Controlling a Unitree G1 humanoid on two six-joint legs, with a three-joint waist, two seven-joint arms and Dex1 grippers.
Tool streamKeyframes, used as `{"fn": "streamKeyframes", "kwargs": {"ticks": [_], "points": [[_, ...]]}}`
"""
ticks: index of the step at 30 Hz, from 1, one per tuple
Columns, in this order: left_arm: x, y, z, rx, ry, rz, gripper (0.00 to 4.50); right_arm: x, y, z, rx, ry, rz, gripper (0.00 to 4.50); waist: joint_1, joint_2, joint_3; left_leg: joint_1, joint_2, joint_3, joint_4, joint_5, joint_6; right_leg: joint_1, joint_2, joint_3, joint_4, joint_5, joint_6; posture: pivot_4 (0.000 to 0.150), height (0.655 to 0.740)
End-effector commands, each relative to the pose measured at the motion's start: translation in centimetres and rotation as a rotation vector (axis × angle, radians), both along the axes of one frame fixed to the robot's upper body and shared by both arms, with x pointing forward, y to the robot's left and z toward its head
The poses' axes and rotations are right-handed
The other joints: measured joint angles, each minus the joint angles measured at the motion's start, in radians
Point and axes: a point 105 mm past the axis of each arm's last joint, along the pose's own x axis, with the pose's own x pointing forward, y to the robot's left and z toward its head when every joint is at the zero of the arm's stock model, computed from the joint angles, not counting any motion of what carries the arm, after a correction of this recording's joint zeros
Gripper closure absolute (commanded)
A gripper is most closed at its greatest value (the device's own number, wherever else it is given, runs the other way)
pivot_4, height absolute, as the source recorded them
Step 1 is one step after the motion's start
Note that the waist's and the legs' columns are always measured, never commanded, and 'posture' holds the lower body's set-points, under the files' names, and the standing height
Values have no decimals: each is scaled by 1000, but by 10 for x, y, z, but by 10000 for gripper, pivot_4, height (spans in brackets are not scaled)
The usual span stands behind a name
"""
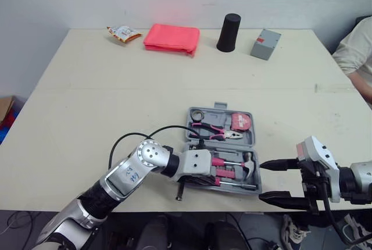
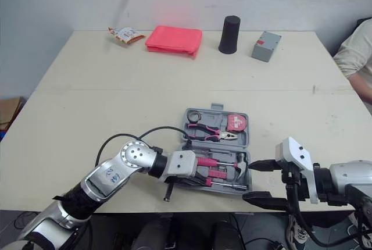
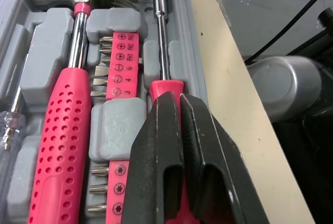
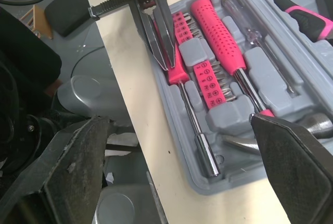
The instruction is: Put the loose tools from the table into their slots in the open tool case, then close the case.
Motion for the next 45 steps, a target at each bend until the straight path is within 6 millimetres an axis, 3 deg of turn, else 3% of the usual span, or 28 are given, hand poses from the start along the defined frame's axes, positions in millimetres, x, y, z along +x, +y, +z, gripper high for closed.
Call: {"fn": "streamKeyframes", "kwargs": {"ticks": [1, 4, 7, 10, 14, 18, 20, 22, 26, 28, 36, 41, 45], "points": [[6, 16, -45, 167, 96, 103, 44007, -1, 3, 9, 15, -43, 8, 0, 3, -1, 0, 0, 0, 0, 0, 0, 0, 0, 0, 0, 0, 0, 0, 1500, 7361], [8, 10, -27, 81, 108, 100, 44007, -1, 2, 10, 14, -46, 3, 0, 2, -1, -1, 0, 0, -1, 0, 0, 0, 1, 0, 0, -1, 0, 0, 1500, 7361], [14, 7, 15, -92, 99, 112, 44007, 0, -1, 11, 12, -60, -12, 0, -1, -1, 0, -2, 0, -1, 0, 0, 0, -1, -1, 0, -1, 0, 0, 1500, 7361], [25, 14, 65, -279, 10, 135, 44007, 6, -8, 16, 5, -117, -58, 0, -4, -1, 4, -5, 0, -2, 0, 1, 0, -4, 0, -2, 0, 0, 0, 1500, 7361], [47, 33, 104, -400, -103, 229, 44007, 16, -24, 17, -28, -177, -127, 0, -2, -1, 5, -6, 0, -3, 0, 1, -1, -4, 0, -4, 0, 0, 0, 1500, 7361], [68, 72, 95, -290, -127, 303, 44007, 37, -48, 11, -98, -244, -214, 0, -4, -1, 5, -5, -1, -2, 0, 4, -5, -3, 0, -5, 1, 0, 1, 1500, 7361], [75, 88, 84, -251, -120, 336, 45000, 48, -57, 6, -120, -262, -241, 5687, -6, -1, 5, -5, -1, -1, 0, 5, -6, -4, 0, -5, 1, 0, 1, 1500, 7361], [79, 96, 75, -239, -124, 346, 45000, 55, -61, 0, -135, -266, -247, 13560, -5, -1, 5, -5, -1, -1, 0, 5, -7, -5, 1, -5, 2, 0, 1, 1500, 7361], [78, 106, 48, -191, -66, 324, 45000, 70, -63, -16, -177, -280, -236, 35654, -3, -1, 5, -6, -1, -1, -1, 6, -7, -7, 1, -5, 2, 0, 1, 1500, 7361], [75, 102, 39, -195, -7, 315, 45000, 78, -60, -21, -175, -281, -233, 44652, -4, -1, 6, -6, -1, -1, 0, 6, -8, -7, 1, -5, 3, 0, 1, 1500, 7361], [95, 84, 11, -159, -38, 415, 45000, 95, -38, -37, -145, -278, -184, 44652, -3, -1, 6, -7, -1, -1, 1, 6, -7, -8, 0, -5, 6, 0, 1, 1500, 7361], [107, 71, 11, -179, -63, 448, 45000, 101, -27, -39, -126, -283, -160, 44652, -4, -1, 6, -7, -1, 0, 1, 6, -8, -8, 1, -5, 7, 1, 1, 1500, 7361], [103, 62, 13, -195, -37, 414, 45000, 105, -23, -39, -120, -289, -148, 44652, -4, -1, 6, -7, -1, 0, 1, 7, -8, -9, 1, -5, 7, 1, 1, 1500, 7361]]}}
